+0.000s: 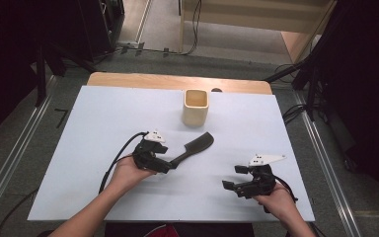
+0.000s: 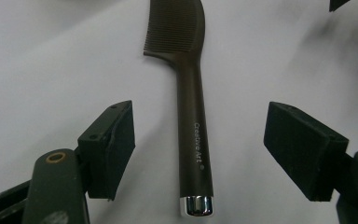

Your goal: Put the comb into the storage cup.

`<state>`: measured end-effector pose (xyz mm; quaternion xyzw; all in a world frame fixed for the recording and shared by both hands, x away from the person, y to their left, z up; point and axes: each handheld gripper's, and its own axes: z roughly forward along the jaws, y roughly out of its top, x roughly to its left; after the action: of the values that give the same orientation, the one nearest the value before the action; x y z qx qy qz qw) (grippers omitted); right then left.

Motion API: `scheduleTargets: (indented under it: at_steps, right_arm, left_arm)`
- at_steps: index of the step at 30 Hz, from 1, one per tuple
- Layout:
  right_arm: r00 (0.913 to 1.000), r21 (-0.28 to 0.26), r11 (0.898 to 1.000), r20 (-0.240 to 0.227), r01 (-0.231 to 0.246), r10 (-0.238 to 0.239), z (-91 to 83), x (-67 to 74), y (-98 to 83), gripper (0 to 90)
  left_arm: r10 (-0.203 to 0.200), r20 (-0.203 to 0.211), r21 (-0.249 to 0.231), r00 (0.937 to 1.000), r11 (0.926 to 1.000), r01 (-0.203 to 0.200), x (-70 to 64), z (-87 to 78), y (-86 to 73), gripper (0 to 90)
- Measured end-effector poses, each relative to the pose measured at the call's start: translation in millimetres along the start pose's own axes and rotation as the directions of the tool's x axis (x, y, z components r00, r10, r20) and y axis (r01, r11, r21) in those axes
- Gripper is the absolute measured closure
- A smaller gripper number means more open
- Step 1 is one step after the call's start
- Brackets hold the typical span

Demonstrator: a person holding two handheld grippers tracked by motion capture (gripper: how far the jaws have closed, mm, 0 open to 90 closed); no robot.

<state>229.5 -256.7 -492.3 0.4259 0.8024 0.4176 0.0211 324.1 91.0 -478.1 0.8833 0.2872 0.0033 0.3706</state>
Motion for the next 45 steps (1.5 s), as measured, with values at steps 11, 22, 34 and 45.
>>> scheduleTargets:
  at_steps: [11,22,34,45]
  right_arm:
    - [1.0000,-0.001,1.000,0.003,0.000,0.000,-0.1,0.1,-0.1,14.4]
    - [1.0000,0.001,1.000,0.003,0.002,-0.002,0.0,0.0,-0.1,14.4]
    - [1.0000,0.001,1.000,0.006,-0.003,0.003,-0.3,-0.2,-0.4,14.4]
    - [1.0000,0.005,1.000,0.008,-0.003,0.003,0.0,-0.3,-0.4,14.4]
  left_arm:
    - [-0.016,-0.025,-0.003,0.9996,0.9999,0.016,-1.0,10.3,-11.4,26.9]
    - [0.061,-0.092,0.014,0.9939,0.9981,-0.060,-10.1,22.7,-16.9,27.1]
    - [0.141,-0.166,-0.023,0.9760,0.9889,-0.147,-16.0,24.1,-27.4,35.0]
    - [0.133,-0.179,-0.021,0.9749,0.9901,-0.139,-18.6,23.1,-27.2,46.4]
